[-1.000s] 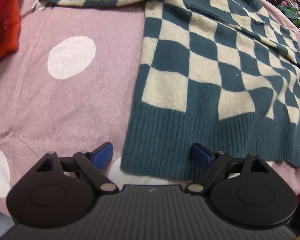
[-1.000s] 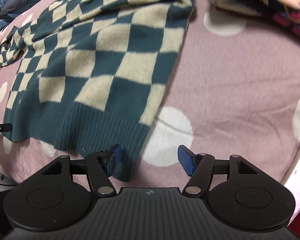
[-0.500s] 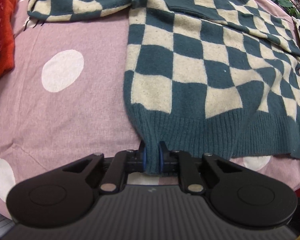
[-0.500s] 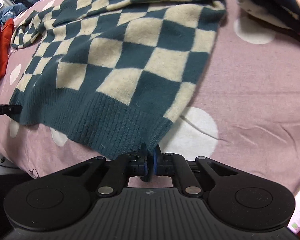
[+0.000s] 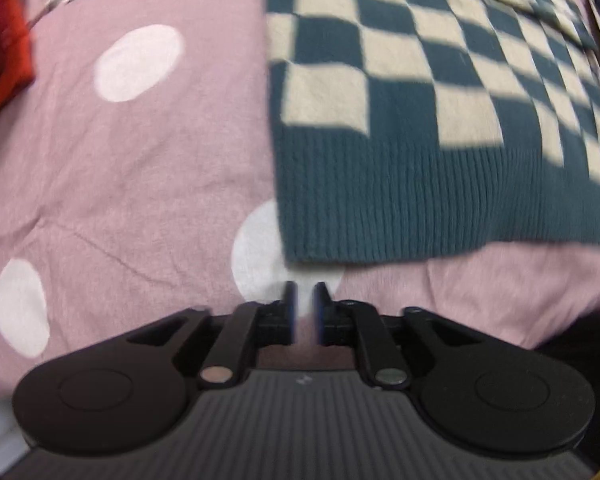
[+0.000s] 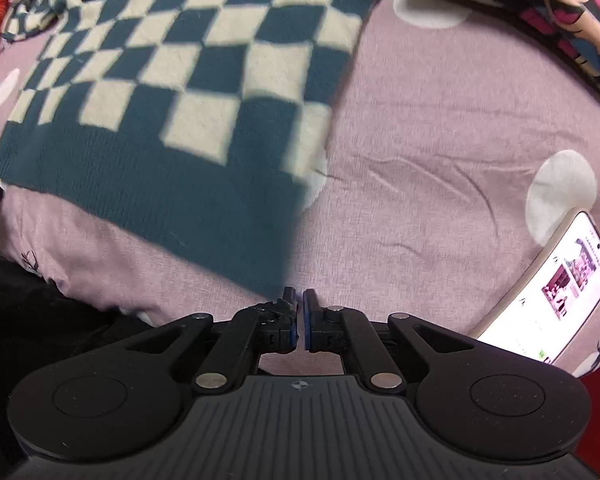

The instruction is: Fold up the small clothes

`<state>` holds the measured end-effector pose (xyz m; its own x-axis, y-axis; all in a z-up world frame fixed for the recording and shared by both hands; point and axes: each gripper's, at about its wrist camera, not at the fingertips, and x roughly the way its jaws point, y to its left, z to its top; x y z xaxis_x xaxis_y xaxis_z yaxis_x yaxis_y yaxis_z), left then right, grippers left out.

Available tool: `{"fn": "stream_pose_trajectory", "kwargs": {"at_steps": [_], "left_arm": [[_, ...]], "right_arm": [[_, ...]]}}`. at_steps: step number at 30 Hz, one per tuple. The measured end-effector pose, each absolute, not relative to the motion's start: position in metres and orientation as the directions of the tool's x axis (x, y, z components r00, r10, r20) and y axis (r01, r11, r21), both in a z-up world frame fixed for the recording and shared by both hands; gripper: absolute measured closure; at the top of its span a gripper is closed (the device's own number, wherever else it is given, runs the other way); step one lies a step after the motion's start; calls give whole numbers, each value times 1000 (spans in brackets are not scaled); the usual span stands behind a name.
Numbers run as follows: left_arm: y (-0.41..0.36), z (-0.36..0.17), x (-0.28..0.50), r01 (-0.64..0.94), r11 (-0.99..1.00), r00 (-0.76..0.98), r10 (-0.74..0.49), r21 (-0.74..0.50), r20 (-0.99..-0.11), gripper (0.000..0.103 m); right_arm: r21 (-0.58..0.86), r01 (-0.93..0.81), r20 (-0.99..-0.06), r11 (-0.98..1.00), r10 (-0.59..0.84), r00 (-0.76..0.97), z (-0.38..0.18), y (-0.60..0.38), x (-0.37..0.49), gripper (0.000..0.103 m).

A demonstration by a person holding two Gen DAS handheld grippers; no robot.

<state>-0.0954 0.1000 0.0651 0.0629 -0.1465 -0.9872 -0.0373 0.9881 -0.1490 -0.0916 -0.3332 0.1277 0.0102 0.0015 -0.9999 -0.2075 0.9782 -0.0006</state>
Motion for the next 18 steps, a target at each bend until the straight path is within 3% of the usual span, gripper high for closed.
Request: {"fn": "stream_pose_trajectory", "kwargs": {"at_steps": [1, 2, 4, 7, 14, 18], "left_arm": [[103, 74, -91, -53, 989, 94, -133, -138, -987, 54], [103, 84, -85, -47, 991, 137, -118, -125, -984, 40], [100, 106, -71, -11, 997, 223, -78, -83, -972, 30], [88, 124, -40, 46, 998, 331, -65, -52, -941, 16], [37, 115, 75, 80, 995, 424, -87, -58, -901, 15], [10, 101, 128, 72, 994, 459, -104, -80, -882, 15]], "right_arm": [[-27, -205, -1000, 978, -23, 19, 130, -332, -90, 73], [-64, -214, -998, 975, -57, 37, 133, -330, -89, 53], [-124, -238, -991, 963, -107, 82, 144, -329, -83, 32], [-153, -221, -973, 963, -108, 203, 167, -334, -64, 33], [-87, -191, -896, 978, 7, 445, 174, -309, 11, 33], [-118, -234, -856, 965, 20, 516, 165, -290, 59, 34]]}}
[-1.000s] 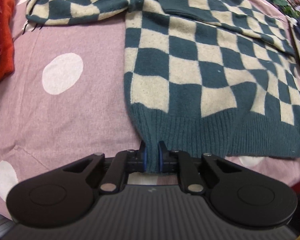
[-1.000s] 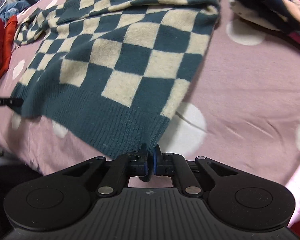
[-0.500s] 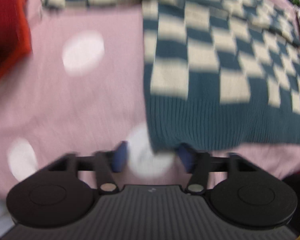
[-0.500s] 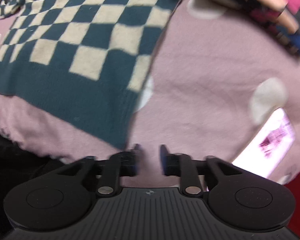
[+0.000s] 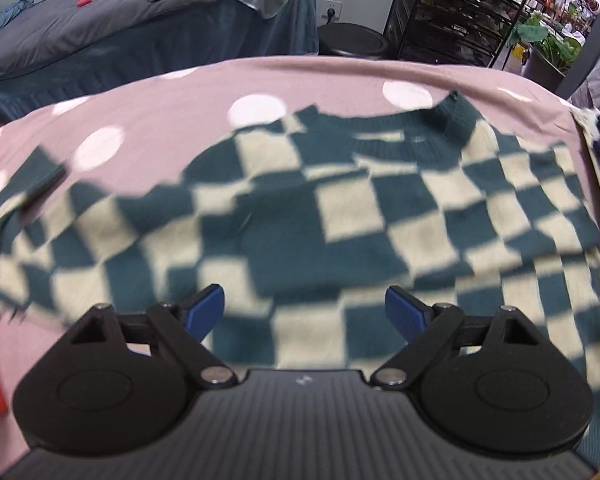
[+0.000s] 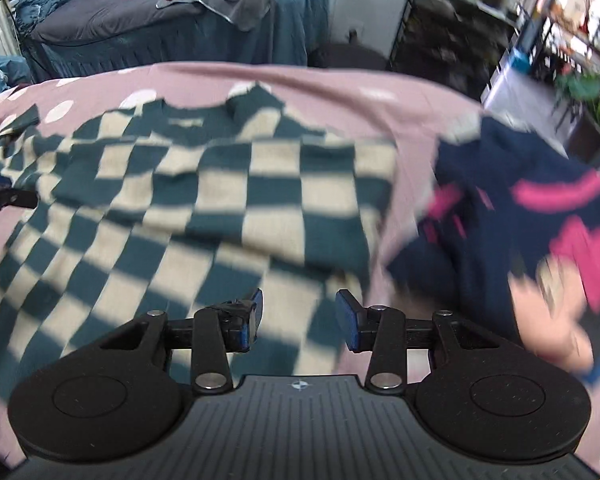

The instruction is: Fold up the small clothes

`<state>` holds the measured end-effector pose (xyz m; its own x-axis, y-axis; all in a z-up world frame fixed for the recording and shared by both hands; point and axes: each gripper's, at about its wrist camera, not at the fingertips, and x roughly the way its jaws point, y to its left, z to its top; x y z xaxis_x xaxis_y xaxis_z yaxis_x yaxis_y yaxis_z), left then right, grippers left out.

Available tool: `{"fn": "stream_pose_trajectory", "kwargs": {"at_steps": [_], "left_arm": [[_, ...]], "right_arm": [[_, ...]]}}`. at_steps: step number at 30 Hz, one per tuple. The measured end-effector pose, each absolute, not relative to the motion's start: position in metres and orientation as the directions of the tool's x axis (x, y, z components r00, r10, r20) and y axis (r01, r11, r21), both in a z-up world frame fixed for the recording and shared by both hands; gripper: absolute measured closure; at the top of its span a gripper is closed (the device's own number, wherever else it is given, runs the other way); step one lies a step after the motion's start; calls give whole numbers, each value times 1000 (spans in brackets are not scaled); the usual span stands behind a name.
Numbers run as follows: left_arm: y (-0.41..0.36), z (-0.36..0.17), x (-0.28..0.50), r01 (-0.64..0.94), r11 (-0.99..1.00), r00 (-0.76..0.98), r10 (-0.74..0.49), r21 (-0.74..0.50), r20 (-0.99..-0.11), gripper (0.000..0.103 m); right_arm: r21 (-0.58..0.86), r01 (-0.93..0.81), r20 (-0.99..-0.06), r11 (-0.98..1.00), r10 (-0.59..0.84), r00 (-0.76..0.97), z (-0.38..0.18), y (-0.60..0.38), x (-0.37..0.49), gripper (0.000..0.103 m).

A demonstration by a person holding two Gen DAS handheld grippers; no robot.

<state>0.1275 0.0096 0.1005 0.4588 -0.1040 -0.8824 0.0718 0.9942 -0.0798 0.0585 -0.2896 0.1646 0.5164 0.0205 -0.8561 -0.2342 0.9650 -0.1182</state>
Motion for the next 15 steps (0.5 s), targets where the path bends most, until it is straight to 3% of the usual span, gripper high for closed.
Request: {"fn": "stream_pose_trajectory", "kwargs": {"at_steps": [6, 8, 12, 15], "left_arm": [[-18, 53, 158, 18, 1000, 352, -23, -18, -936, 14], [-21, 37, 159, 20, 1000, 294, 7, 14, -956, 2], [-13, 28, 149, 29, 1000, 306, -13, -4, -952, 0], [-9, 27, 149, 45, 999, 311, -31, -18, -950, 0]], "right_arm": [[-87, -180, -846, 980, 23, 533, 140, -277, 105, 35], [-88, -179, -842, 980, 22, 539, 130, -273, 109, 27], [-71, -140, -901, 988, -3, 435, 99, -277, 116, 25], [-60, -166, -886, 984, 24, 463, 98, -281, 107, 23]]}}
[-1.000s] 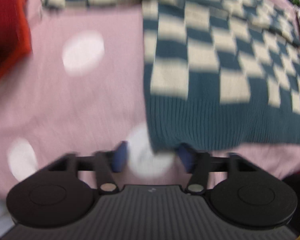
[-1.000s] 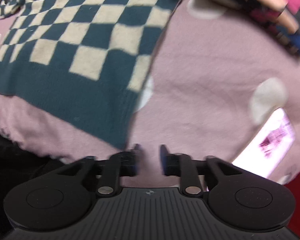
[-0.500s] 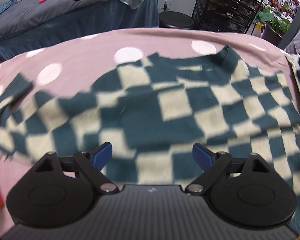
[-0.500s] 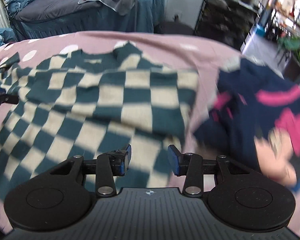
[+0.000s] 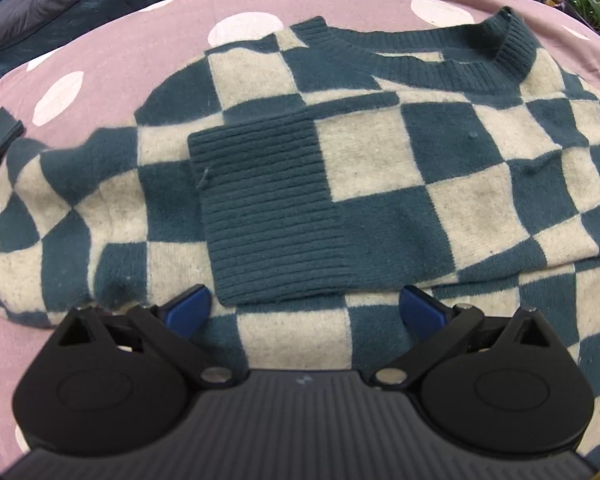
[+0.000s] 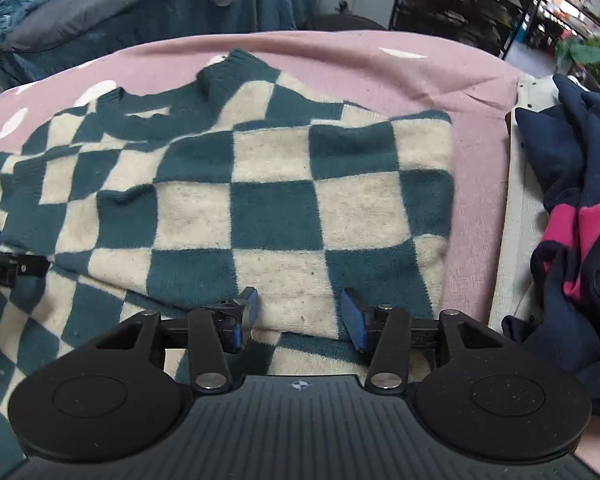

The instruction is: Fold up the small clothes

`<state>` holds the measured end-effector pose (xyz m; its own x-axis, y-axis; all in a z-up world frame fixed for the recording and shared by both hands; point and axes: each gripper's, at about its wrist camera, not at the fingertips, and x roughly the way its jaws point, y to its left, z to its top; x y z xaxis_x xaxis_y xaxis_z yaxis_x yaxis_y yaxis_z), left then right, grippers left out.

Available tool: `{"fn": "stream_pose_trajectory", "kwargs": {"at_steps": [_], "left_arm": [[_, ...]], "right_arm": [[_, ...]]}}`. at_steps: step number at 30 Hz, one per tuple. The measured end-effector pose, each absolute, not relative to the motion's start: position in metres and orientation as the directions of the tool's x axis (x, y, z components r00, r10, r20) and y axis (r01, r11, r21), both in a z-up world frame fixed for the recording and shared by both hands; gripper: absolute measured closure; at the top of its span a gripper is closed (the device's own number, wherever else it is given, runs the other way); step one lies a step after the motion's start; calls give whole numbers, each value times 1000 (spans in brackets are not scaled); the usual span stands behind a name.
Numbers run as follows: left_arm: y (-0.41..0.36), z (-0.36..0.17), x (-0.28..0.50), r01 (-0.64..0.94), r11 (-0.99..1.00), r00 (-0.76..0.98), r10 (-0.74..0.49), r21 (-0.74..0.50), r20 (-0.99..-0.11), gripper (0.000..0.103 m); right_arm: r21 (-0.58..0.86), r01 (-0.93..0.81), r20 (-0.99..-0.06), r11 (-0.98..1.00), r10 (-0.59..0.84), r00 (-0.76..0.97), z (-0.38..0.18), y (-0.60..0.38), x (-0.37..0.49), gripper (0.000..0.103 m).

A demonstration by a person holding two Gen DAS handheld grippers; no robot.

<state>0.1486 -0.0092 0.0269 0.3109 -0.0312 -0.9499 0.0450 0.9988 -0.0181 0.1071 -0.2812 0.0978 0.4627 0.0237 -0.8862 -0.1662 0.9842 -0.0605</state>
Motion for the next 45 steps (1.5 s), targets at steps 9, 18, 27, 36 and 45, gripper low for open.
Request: {"fn": "stream_pose_trajectory", "kwargs": {"at_steps": [9, 18, 27, 36, 45], "left_arm": [[1, 44, 145, 38, 998, 298, -59, -50, -953, 0], [66, 46, 99, -148, 988, 298, 7, -38, -954, 0], [163, 90, 101, -409, 909, 401, 256, 79, -880, 2], [232, 100, 179, -402, 859, 343, 462, 317, -818, 9], [240, 52, 236, -320, 868, 254, 466, 381, -848, 19]], "right_arm": [[-27, -180, -867, 983, 67, 494, 126, -267, 99, 0], [104, -202, -905, 974, 177, 387, 105, -231, 81, 0], [3, -295, -931, 955, 111, 347, 84, -208, 71, 0], [2, -279, -934, 960, 102, 344, 83, -207, 72, 0], [6, -279, -937, 960, 103, 333, 80, -205, 73, 0]]}}
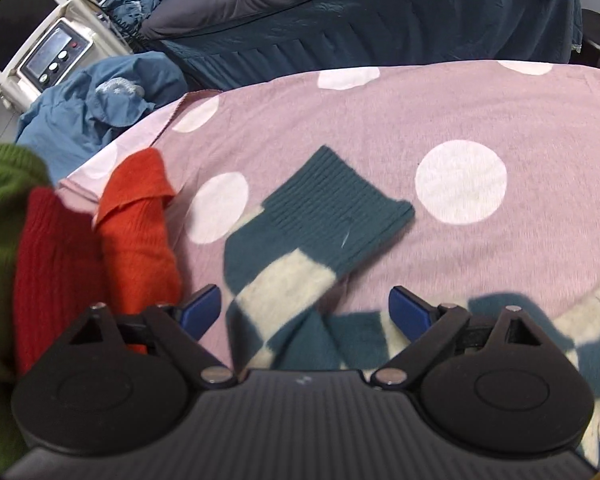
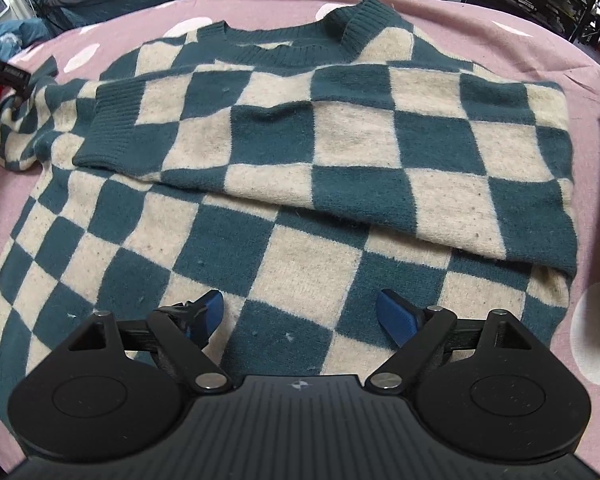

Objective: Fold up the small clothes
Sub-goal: 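Grasp the other sleeve cuff with the left gripper and lift it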

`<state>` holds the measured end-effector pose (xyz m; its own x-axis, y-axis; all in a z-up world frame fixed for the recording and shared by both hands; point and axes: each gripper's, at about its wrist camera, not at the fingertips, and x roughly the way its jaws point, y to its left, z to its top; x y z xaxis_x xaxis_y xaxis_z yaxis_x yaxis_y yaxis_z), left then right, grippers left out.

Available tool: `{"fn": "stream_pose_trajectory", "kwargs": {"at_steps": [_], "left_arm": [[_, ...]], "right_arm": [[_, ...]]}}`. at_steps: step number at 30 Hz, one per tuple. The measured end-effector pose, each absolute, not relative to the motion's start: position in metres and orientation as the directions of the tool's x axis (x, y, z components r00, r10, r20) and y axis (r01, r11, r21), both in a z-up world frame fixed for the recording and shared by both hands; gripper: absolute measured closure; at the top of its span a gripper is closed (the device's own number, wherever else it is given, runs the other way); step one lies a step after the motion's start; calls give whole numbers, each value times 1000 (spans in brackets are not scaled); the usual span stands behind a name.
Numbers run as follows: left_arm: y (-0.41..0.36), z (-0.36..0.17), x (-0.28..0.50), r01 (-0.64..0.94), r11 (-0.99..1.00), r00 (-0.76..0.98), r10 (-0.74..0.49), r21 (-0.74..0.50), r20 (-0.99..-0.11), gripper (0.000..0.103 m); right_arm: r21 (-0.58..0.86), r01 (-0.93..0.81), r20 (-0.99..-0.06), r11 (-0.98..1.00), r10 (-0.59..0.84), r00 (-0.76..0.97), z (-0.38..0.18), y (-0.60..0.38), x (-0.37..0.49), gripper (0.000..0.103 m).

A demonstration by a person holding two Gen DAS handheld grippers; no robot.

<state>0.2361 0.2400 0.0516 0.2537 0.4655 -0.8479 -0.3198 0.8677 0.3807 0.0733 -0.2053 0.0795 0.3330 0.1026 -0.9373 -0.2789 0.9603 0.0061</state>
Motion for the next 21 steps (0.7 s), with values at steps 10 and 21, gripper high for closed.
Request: {"fn": "stream_pose_trajectory", "kwargs": {"at_steps": [10, 21], "left_arm": [[275, 47, 243, -433, 851, 203, 414, 298, -887, 84], [308, 121, 215, -622, 782, 422, 309, -25, -852, 96]], "right_arm": [[1, -279, -942, 960, 94, 323, 75, -203, 75, 0], [1, -264, -942, 964, 90, 323, 73, -201, 74, 0]]}}
